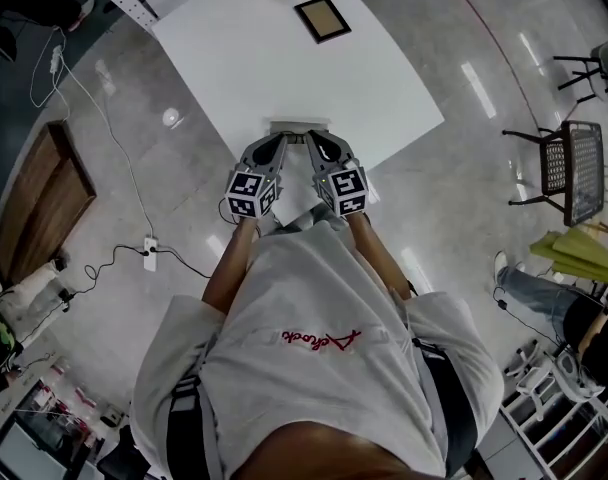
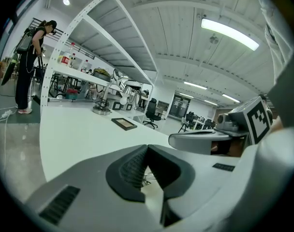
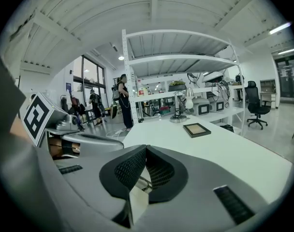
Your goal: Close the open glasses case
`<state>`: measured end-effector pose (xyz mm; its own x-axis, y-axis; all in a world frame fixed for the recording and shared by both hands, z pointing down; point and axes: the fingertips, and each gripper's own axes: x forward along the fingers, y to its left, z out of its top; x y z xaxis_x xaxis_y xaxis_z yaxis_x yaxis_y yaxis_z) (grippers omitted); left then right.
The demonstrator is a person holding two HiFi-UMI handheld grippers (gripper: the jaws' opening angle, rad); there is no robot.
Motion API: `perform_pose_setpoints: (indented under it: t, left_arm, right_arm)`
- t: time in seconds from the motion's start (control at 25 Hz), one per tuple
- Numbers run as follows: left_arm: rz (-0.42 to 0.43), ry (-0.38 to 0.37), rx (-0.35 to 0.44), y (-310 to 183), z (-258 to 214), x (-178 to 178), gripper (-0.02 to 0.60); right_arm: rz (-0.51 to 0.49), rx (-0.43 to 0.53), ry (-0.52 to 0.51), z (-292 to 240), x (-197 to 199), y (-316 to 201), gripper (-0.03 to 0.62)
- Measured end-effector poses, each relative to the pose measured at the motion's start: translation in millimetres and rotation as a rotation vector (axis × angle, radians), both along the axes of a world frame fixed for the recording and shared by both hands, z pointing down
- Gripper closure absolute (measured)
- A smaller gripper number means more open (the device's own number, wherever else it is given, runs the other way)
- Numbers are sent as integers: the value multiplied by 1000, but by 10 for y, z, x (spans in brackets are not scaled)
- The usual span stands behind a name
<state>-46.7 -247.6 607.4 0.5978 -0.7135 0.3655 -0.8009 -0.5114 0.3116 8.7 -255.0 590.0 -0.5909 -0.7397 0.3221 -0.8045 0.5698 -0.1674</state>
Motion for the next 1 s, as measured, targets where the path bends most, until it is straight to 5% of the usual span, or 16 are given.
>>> perform_pose_setpoints:
  t: [1.0]
  left_arm:
    - [-29,-15,-99,349,354,102,557]
  right_arm:
    - [-12,-150,9,484,150,367,563]
